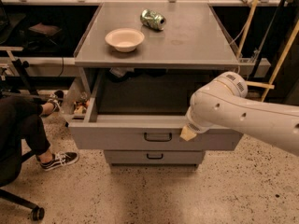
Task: Open top drawer
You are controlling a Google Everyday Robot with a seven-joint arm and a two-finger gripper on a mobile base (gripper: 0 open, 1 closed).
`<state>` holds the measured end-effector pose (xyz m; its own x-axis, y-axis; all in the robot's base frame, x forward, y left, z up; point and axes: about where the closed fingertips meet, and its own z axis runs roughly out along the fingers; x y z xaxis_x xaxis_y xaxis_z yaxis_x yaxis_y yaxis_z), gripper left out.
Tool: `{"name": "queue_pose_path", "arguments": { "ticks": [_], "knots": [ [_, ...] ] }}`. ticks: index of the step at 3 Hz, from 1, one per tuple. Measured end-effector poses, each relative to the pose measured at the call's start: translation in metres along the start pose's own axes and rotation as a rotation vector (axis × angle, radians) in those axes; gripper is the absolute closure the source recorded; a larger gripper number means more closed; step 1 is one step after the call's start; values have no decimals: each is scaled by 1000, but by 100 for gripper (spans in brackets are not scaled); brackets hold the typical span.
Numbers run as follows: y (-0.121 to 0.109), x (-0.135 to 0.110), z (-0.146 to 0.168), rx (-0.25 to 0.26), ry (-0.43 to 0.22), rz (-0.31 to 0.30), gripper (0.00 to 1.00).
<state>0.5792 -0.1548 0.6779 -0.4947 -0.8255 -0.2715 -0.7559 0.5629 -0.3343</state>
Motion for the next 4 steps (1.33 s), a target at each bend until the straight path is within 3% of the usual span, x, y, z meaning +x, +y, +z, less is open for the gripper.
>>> {"name": "queue_pose_path", "arguments": {
  "ticks": [4],
  "knots": [
    [14, 14, -9, 7, -4, 22, 100]
  ]
}}
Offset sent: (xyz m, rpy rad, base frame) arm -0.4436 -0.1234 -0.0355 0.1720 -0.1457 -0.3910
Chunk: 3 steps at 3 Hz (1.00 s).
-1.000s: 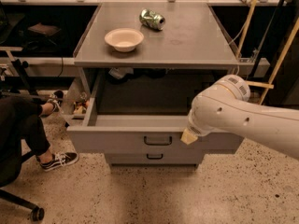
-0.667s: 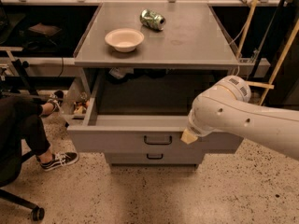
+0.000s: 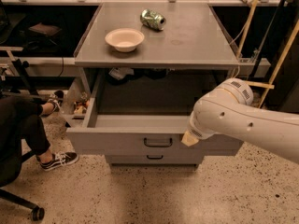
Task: Open top drawer
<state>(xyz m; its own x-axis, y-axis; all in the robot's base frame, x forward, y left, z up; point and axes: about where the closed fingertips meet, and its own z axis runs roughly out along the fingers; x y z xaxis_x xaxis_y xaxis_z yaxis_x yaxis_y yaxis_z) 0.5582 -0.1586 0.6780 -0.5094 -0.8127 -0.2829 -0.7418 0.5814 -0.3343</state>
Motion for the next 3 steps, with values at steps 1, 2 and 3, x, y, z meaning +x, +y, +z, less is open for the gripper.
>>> {"name": "queue_pose_path", "arguments": {
  "ticks": [1, 2, 3],
  "knots": [
    [6, 7, -3, 3, -2, 13, 100],
    [6, 6, -4, 3, -2, 13, 100],
    [12, 11, -7, 5, -5, 26, 100]
  ]
}}
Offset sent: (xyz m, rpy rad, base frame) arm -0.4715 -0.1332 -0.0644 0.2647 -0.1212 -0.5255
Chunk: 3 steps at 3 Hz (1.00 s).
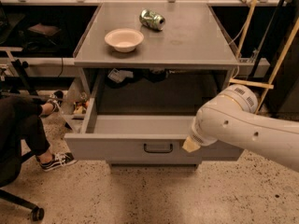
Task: Open top drawer
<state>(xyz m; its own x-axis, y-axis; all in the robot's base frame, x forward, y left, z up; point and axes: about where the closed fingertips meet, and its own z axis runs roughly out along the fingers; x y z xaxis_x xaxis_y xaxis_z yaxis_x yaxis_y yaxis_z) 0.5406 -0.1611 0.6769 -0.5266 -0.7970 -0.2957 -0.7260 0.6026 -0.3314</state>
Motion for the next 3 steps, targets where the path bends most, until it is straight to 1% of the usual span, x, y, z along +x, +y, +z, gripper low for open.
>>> {"name": "queue_pose_path", "arguments": {
  "ticks": [1, 2, 3],
  "knots": [
    [0, -1, -1, 0, 0, 0, 100],
    [6, 6, -3, 2, -3, 15, 100],
    [6, 5, -5, 2, -4, 15, 100]
  ]
}}
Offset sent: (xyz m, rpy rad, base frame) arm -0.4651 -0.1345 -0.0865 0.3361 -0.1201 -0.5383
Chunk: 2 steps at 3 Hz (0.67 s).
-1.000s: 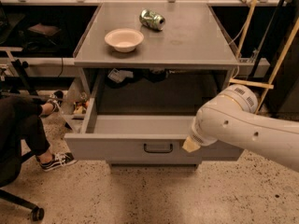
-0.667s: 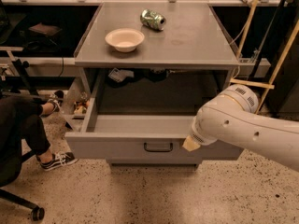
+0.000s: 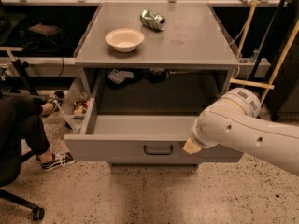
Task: Open top drawer
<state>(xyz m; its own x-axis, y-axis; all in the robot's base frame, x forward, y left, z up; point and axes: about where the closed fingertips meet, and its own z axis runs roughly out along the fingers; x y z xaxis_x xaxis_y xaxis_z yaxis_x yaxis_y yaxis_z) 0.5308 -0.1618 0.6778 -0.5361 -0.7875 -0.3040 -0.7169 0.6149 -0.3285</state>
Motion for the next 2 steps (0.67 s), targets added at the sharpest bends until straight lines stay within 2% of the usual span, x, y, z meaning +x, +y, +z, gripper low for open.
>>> {"name": "queue_pose_path", "arguments": {
  "ticks": [2],
  "knots": [
    [5, 5, -4, 2, -3, 14, 100]
  ]
}}
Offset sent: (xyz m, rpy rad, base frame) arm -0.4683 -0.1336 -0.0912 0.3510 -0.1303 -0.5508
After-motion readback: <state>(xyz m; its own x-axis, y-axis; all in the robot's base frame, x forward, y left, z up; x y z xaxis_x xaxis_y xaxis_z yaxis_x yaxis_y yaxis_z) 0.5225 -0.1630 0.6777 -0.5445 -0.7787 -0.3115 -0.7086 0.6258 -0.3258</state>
